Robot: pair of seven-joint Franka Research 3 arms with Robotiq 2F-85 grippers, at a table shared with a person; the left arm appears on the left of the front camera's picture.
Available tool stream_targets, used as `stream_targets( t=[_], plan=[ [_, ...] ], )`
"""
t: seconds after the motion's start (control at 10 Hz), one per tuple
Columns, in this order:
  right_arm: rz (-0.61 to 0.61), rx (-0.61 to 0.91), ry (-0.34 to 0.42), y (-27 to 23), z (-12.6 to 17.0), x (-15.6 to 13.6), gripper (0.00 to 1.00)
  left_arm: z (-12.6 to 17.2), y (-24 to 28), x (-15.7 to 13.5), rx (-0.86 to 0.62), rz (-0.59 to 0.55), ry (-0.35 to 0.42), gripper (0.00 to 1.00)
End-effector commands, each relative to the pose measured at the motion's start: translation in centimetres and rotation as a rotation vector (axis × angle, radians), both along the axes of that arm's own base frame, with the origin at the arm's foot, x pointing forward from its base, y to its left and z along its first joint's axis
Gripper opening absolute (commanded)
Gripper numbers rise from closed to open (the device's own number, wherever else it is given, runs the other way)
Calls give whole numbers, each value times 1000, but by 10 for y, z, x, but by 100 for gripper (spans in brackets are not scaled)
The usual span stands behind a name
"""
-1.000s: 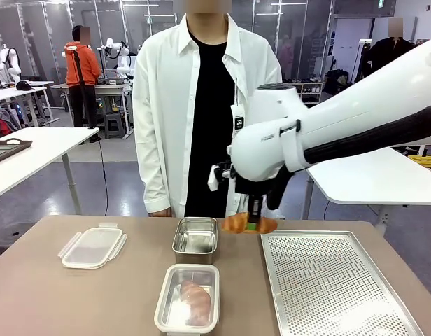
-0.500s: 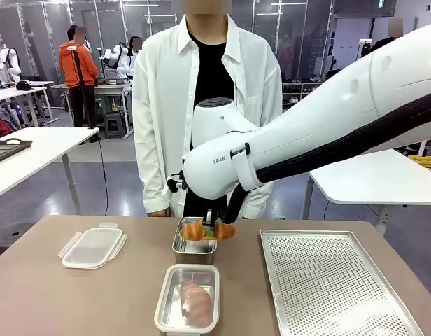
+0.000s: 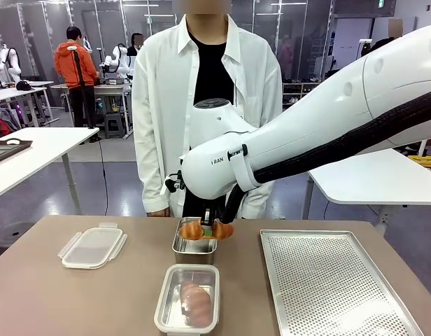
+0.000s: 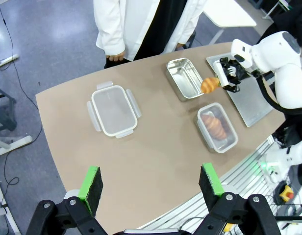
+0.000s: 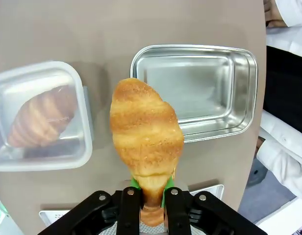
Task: Place the bread into the airtight container.
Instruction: Pick up a Butter Roll and place it into an empty Airtight Container.
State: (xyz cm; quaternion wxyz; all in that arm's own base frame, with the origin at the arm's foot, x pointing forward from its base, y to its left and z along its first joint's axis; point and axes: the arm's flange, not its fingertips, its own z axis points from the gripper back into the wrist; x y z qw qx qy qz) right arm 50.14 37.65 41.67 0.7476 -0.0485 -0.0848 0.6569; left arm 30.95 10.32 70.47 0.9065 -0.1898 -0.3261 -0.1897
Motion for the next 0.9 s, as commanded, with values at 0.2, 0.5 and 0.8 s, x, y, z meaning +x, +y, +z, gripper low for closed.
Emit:
stream_targets(
  t=[0.2,0.5,0.8],
  plan=[
    [-71,68,5,3,7,3,17,1,0,-1,-2,-19,-7,100],
    [-489,161,-68,24,14,17,17,1,0,-1,-2,-19,-7,100],
    [-942,235,-88,41,10,24,17,1,0,-1,-2,-19,-7,100]
  ],
)
